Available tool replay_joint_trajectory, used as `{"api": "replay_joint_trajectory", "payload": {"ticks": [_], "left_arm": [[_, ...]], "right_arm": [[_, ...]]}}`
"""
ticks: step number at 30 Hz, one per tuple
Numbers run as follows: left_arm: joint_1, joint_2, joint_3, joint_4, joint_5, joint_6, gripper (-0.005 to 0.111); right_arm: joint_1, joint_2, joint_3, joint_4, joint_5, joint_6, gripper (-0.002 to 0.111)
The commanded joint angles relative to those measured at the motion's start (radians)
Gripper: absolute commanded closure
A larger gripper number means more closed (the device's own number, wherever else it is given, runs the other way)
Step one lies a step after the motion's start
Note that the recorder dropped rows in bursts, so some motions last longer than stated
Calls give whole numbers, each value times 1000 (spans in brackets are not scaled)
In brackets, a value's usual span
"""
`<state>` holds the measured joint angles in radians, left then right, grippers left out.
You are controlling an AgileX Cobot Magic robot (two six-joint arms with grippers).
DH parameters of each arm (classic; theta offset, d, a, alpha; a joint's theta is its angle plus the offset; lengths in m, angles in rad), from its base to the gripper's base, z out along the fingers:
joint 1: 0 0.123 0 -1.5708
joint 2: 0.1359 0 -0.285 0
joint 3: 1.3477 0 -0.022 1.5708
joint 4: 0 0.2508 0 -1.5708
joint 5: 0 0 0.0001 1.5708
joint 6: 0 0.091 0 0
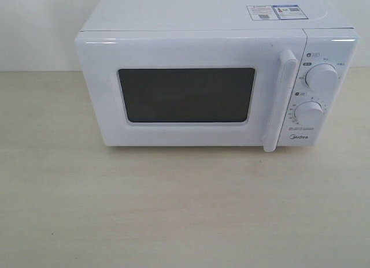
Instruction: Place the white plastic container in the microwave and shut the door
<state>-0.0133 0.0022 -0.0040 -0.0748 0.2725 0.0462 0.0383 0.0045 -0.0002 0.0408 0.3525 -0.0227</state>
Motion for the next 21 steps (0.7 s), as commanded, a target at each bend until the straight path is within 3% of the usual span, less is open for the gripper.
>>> {"api": "replay_joint_trajectory", "payload": {"ticks": [1, 21], "left_arm": [[2, -2, 4, 5, 29, 7, 102], [2, -2, 4, 5, 73, 7, 102]], "right_arm": [[-7, -4, 0, 1, -4, -1, 109], [-7, -4, 0, 1, -4, -1, 109]]}}
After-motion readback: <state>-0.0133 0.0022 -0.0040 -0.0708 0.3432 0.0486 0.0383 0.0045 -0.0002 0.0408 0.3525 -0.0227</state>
